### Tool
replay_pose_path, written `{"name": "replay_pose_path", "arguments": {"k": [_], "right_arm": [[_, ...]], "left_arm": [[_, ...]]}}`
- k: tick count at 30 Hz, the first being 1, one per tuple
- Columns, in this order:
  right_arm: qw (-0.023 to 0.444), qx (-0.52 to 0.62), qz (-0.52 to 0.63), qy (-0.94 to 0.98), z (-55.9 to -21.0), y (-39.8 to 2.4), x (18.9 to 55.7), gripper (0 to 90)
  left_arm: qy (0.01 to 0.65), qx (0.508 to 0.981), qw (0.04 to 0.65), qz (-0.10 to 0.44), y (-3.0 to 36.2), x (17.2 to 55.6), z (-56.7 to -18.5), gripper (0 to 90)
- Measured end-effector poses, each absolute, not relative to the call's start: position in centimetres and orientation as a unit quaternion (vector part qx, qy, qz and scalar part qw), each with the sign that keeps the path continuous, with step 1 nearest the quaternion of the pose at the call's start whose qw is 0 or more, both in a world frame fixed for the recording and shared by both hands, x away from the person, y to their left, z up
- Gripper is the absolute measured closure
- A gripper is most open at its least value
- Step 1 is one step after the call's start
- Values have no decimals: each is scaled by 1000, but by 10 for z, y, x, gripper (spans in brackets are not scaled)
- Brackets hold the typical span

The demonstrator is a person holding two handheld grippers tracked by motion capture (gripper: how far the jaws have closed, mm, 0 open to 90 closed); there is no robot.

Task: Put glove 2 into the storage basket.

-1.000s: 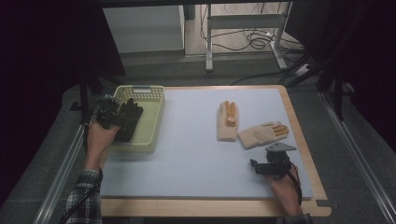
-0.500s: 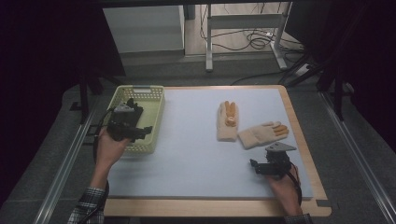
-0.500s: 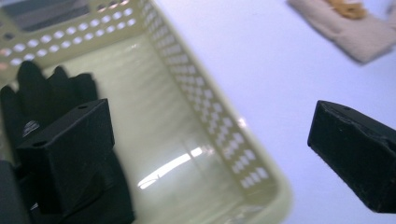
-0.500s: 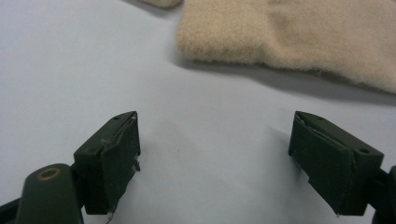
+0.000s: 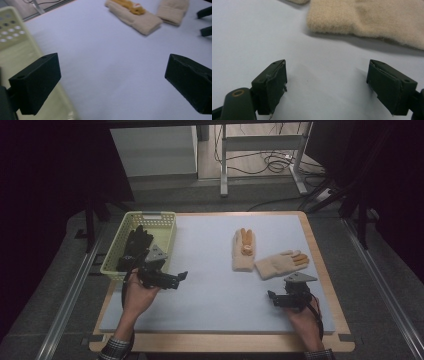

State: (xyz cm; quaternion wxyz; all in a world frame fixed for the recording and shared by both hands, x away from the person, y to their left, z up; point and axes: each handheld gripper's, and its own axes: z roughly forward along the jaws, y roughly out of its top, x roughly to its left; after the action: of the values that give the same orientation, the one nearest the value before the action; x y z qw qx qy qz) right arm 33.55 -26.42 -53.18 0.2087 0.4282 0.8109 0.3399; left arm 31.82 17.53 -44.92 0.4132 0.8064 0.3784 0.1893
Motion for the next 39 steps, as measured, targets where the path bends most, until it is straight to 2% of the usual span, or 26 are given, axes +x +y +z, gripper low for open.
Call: {"name": "replay_pose_path", "arguments": {"k": [7,13,25,30,39], "right_arm": [[209,428,340,811,-532,-264,336,164],[209,428,339,811,-532,-264,336,164],[210,426,339,812,-532,-264,336,155],[209,426,340,812,-532,-264,336,156],[207,427,341,812,-532,-264,335,161]], "left_arm": [[353,823,406,183,144,303,-476,11],[348,833,389,182,132,296,-504,11],[369,850,327,184,139,300,-545,11],[390,841,350,134,147,307,-550,13],[388,842,349,137,147,307,-550,13]]}}
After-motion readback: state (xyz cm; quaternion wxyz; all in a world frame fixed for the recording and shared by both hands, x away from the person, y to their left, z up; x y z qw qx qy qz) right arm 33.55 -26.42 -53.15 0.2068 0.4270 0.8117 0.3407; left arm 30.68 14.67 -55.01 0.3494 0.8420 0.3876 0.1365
